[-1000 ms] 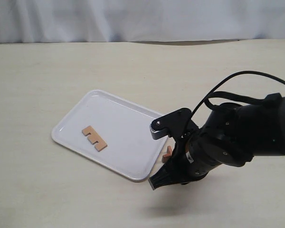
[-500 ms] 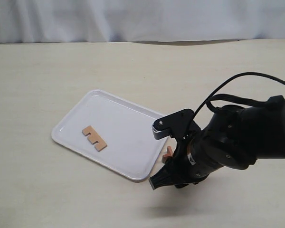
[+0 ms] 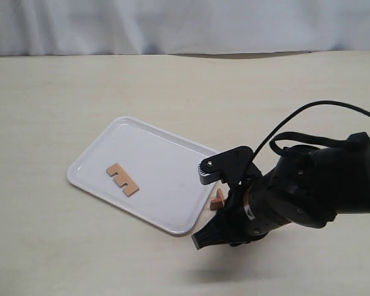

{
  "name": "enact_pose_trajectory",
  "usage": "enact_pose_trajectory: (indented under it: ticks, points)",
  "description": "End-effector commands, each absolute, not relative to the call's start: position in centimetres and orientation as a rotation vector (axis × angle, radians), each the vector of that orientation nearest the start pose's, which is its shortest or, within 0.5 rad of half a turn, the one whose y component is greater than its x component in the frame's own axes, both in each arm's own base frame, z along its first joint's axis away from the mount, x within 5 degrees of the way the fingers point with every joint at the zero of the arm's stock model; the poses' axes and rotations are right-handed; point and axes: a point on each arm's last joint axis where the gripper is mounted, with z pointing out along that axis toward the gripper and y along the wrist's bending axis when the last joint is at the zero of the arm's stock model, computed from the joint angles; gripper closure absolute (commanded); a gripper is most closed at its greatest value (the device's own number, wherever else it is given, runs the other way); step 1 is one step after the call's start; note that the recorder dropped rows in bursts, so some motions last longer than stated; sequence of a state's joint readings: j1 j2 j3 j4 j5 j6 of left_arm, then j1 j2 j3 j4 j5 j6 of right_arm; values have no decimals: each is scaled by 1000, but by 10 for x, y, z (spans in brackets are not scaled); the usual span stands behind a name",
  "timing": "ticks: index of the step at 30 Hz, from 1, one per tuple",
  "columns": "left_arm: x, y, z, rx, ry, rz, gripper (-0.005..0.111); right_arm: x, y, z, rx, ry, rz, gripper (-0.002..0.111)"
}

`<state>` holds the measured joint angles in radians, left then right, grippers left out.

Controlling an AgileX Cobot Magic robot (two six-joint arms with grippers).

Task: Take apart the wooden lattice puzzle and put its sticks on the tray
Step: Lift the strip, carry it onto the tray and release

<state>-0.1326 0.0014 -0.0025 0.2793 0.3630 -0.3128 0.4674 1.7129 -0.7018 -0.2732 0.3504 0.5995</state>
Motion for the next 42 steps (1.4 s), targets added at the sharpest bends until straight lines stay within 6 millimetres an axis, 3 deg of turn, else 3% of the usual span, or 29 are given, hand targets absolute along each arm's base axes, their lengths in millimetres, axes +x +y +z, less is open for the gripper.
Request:
enact_pose_trajectory:
  ticks: [1,3,12,15,23,27,30,37,42]
  points:
    - [54,1,182,11,1827,-50,107,249,116,123,-158,2805,57,96]
    - [54,1,182,11,1827,-50,107,249,115,124,-171,2802,49,104]
    - [54,1,182,11,1827,-50,107,249,115,132,-202,2776,50,104]
    - [54,1,182,11,1827,-50,107,247,114,146,-220,2734,62,104]
    - [54,1,182,11,1827,-50,107,262,113,215,-281,2605,-9,104]
    - [54,1,182,10,1832,-48,107,276,122,229,-278,2537,35,104]
    - [54,1,182,11,1830,-49,107,286,130,223,-293,2485,96,104]
    - [54,1,182,11,1830,-49,107,323,154,187,-342,2520,131,104]
    - [54,1,182,11,1830,-49,107,367,187,164,-562,2586,202,104]
